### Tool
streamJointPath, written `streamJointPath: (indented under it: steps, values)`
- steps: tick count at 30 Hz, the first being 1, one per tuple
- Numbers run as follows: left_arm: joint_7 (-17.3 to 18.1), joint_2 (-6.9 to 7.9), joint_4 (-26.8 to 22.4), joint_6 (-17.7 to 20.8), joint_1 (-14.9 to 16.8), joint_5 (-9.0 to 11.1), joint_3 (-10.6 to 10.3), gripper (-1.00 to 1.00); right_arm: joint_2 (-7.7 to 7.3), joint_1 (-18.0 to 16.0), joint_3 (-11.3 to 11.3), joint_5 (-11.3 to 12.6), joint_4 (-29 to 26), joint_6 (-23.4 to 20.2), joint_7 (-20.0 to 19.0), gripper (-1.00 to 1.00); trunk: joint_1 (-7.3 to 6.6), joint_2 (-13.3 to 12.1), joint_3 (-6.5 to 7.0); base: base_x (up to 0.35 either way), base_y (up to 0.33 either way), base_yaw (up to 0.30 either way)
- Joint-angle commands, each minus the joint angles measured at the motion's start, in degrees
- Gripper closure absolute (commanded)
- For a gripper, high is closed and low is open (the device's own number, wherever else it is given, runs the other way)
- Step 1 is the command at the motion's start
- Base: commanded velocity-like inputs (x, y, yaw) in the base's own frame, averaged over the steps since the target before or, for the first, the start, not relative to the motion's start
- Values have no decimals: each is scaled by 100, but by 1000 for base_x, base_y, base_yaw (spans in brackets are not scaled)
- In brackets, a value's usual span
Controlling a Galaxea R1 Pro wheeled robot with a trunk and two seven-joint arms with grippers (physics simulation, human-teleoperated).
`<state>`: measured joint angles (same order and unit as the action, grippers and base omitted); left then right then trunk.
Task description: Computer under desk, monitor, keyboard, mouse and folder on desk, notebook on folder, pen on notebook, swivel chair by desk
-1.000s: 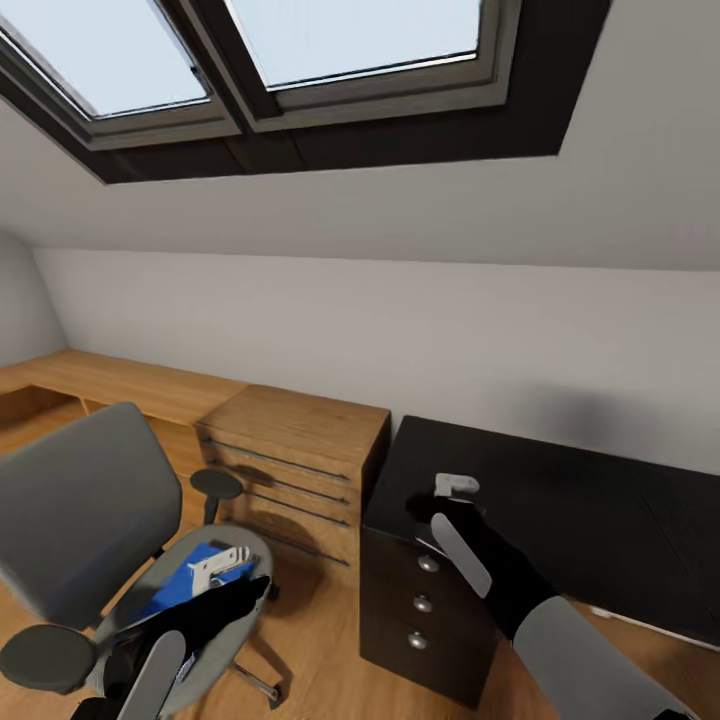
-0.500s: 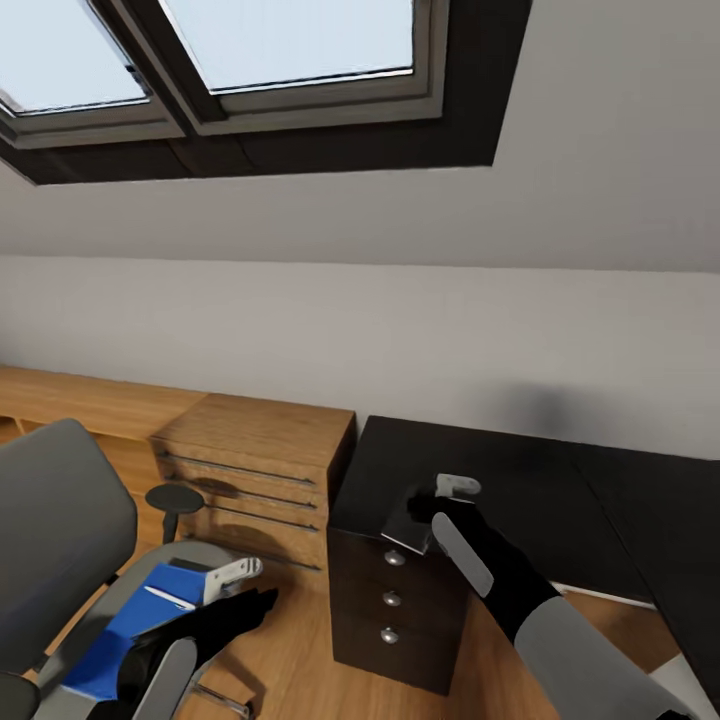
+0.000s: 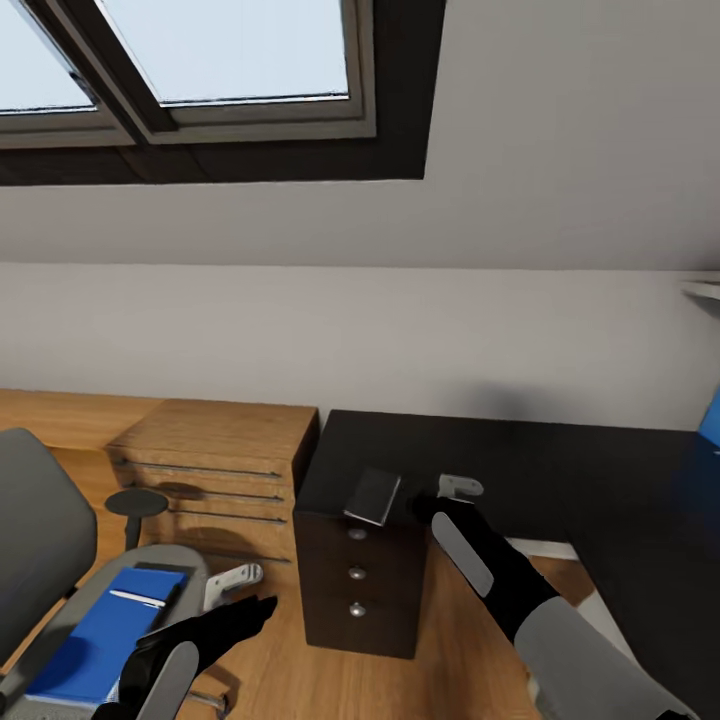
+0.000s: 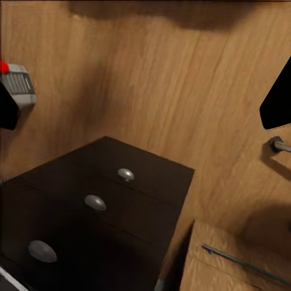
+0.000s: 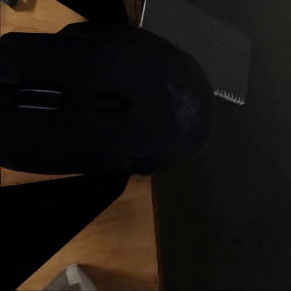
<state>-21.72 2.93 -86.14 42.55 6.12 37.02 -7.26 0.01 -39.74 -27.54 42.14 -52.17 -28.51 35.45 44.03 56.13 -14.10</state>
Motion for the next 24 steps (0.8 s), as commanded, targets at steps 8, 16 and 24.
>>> streamJointPath:
  steps: [8,16,24]
  values:
    - [-65,6,-3,6,3,57,-11,-100,-1,-8,-14,63,22,175,54,100,-3,6,26,-309,-19,-262]
    - [-76,6,8,8,3,68,41,-100,1,1,-15,187,60,479,59,100,-3,6,56,-30,-4,-256]
    - [-78,6,15,8,3,68,47,-100,25,1,-23,198,61,479,59,100,-3,6,59,0,0,-38]
